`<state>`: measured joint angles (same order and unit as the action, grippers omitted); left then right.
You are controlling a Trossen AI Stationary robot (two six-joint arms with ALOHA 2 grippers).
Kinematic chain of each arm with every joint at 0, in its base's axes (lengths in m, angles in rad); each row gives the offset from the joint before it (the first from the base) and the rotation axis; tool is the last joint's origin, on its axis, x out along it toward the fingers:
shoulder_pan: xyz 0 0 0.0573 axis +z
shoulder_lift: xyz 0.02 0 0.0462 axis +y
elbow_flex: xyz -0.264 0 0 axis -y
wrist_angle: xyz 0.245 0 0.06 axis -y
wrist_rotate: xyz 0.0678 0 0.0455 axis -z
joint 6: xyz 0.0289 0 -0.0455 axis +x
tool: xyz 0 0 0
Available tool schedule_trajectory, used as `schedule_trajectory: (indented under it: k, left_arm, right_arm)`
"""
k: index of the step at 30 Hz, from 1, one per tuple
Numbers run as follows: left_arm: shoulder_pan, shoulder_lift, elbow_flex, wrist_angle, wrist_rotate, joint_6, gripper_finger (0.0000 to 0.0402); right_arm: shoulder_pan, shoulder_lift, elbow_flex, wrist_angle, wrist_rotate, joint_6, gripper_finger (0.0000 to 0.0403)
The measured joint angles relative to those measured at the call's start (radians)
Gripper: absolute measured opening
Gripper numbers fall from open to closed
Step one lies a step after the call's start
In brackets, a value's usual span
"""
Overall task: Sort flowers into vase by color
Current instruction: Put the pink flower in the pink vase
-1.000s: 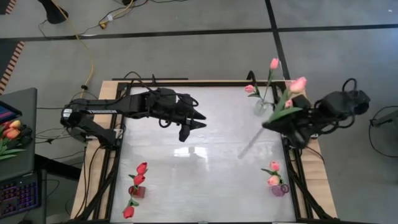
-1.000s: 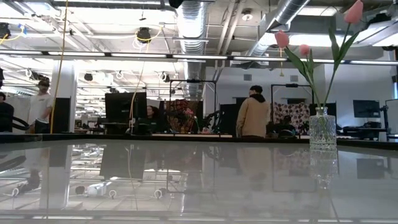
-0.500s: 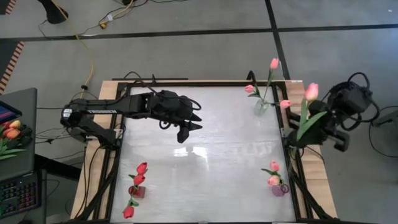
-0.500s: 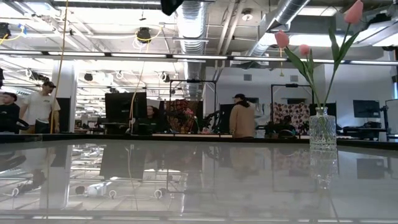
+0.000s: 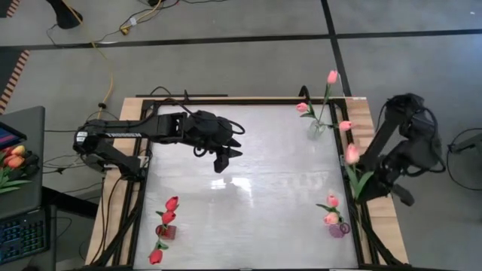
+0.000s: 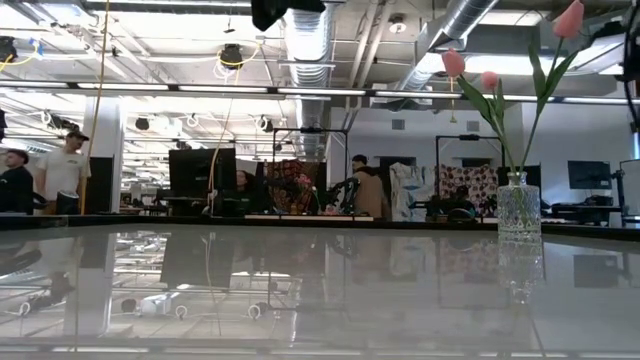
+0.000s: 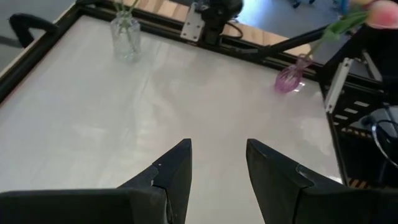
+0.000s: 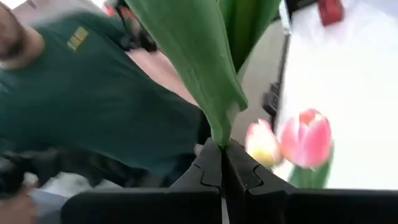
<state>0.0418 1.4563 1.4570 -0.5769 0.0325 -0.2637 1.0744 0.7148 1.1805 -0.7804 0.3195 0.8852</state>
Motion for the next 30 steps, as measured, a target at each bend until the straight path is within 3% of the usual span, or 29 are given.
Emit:
schedule_trajectory:
  k: [9,14,22,30]
  left_arm:
    - [0.000,0.000,0.000,-0.010,-0.051,-0.042,0.0139]
    - [0.000,0.000,0.000,-0.010,-0.066,-0.071,0.0139]
    - [0.000,0.000,0.000,-0.009,-0.096,-0.097,0.0139]
    - [0.000,0.000,0.000,-0.009,-0.097,-0.115,0.0139]
  right_arm:
    - [0.279,0.013,-0.001,-0.148,0.334,0.004,0.0021]
    - [0.413,0.027,-0.004,-0.247,0.449,0.107,0.0021]
    - [0.535,0.068,-0.064,-0.335,0.598,0.252,0.0021]
    - [0.542,0.130,-0.121,-0.372,0.610,0.360,0.0021]
